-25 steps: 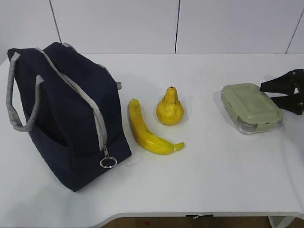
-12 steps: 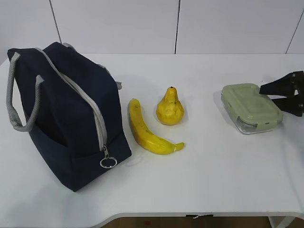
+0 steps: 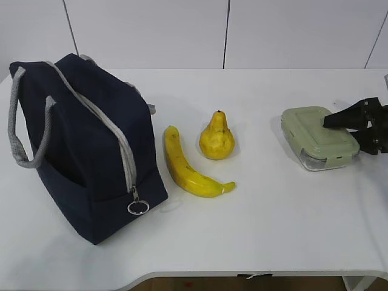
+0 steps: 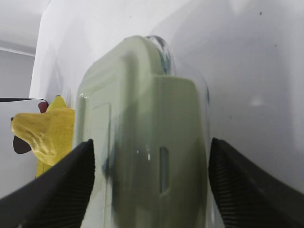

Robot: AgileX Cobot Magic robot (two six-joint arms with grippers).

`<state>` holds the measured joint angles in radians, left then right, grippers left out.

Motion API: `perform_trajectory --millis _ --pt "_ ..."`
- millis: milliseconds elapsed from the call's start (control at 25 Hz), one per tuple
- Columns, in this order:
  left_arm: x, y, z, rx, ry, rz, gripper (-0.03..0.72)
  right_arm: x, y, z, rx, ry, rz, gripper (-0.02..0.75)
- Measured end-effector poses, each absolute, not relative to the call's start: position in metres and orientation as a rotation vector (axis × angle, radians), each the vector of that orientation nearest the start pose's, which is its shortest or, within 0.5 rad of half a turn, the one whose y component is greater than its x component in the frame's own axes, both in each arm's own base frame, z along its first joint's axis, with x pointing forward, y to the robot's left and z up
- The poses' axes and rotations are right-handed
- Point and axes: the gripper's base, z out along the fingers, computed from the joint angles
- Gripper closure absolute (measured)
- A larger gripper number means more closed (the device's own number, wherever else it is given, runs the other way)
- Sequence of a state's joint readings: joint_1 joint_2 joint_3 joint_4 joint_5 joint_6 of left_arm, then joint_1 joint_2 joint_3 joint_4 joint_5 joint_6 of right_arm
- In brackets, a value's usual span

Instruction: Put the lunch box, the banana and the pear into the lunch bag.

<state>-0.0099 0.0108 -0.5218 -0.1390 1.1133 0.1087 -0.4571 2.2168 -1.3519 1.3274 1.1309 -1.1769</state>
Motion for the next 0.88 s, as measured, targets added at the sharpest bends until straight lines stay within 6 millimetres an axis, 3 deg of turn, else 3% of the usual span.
perform_trajectory --millis 200,520,880 --pt "-0.0086 -0.0112 0.2798 0.135 2.075 -0.107 0.254 0.4013 -0.1085 0.1231 0.142 2.293 1.184 0.166" --pt "-0.0086 -0.0112 0.2798 0.135 2.075 -0.107 0.254 0.4013 -0.1075 0.1235 0.142 2.292 1.194 0.310" --pt "-0.0086 -0.0112 0.2798 0.135 2.075 -0.107 0.254 0.4013 -0.1074 0.1238 0.141 2.291 1.196 0.342"
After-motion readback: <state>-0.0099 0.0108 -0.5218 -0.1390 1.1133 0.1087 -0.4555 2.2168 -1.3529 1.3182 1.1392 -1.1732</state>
